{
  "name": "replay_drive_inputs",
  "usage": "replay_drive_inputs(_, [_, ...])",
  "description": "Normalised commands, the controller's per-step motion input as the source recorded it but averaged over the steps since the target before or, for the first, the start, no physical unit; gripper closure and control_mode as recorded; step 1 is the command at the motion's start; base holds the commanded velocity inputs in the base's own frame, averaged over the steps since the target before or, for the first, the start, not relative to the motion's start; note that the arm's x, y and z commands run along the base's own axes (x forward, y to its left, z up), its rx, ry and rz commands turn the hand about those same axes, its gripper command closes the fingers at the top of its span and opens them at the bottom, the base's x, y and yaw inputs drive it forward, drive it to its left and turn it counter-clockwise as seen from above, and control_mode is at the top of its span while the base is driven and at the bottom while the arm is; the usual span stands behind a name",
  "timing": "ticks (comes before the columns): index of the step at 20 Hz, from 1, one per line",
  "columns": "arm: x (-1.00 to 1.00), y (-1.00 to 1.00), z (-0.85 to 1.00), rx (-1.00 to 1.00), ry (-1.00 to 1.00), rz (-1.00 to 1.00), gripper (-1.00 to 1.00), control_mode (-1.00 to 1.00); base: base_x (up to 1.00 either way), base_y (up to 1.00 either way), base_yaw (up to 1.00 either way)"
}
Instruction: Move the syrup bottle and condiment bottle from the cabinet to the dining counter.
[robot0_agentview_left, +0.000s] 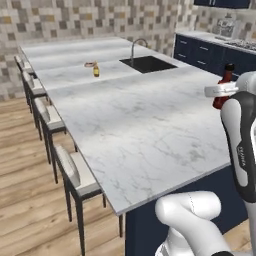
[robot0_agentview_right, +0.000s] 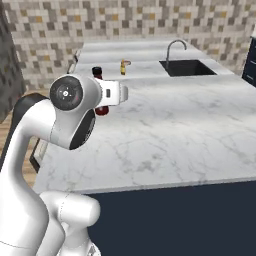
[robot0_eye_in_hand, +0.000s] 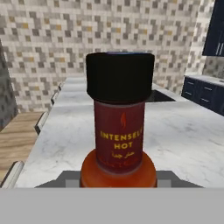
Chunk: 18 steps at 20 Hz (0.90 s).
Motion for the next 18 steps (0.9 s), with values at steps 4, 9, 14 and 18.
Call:
replay_drive_inputs(4, [0.00,0.00,0.00,0.00,0.00,0.00,1.00,1.00,0.67,-0.01,0.38])
replay_drive_inputs(9, [0.00,0.00,0.00,0.00,0.00,0.00,1.00,1.00,0.73,-0.01,0.26])
replay_drive_inputs(14, [0.00,0.00,0.00,0.00,0.00,0.00,1.00,1.00,0.81,0.00,0.26])
replay_drive_inputs(18, [0.00,0.00,0.00,0.00,0.00,0.00,1.00,1.00,0.83,-0.08,0.27])
